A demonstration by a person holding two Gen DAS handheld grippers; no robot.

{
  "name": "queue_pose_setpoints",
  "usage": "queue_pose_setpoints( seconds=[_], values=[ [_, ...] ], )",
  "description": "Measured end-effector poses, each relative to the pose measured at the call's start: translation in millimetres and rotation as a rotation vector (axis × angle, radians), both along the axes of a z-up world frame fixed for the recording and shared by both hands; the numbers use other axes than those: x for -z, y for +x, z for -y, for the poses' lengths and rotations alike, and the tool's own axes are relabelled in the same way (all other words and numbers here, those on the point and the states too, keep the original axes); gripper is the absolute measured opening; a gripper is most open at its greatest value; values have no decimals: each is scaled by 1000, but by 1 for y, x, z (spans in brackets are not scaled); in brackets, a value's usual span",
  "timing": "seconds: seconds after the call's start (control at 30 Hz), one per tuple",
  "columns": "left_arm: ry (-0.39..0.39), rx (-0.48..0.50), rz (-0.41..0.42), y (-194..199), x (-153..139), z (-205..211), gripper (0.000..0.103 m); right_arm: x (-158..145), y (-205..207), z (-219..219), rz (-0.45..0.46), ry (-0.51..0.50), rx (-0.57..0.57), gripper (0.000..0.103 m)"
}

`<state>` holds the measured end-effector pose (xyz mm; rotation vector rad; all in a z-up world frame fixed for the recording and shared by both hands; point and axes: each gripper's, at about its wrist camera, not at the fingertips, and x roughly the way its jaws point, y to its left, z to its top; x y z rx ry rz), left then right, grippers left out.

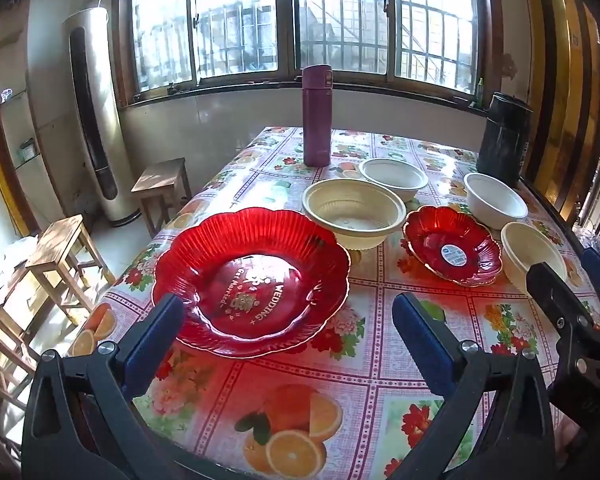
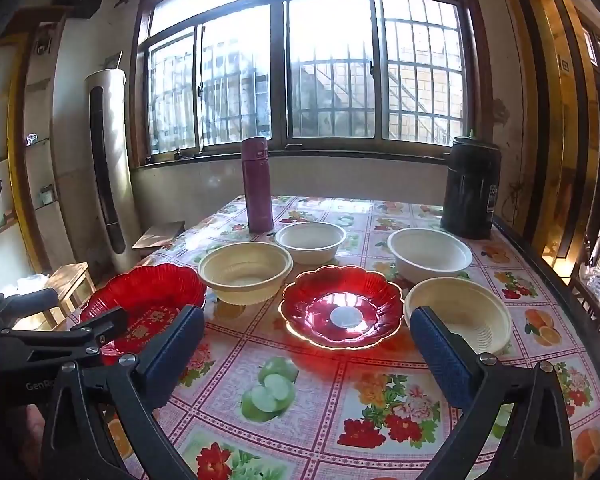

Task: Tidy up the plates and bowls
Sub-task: 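Move both grippers toward the rim of the large red wedding plate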

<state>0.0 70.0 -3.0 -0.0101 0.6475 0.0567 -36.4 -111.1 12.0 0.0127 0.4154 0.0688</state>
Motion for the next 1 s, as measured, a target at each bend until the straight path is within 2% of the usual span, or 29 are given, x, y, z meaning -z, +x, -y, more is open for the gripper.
queue_pose_setpoints(
  seconds=[0.57,1.0],
  values=[
    [0,-115,-33,-2,13,-52,103,3,17,-58,-24,-16,-111,103],
    [-12,-184,-75,6,28,-84,103,12,44,-97,-51,-12,-174,103]
  ],
)
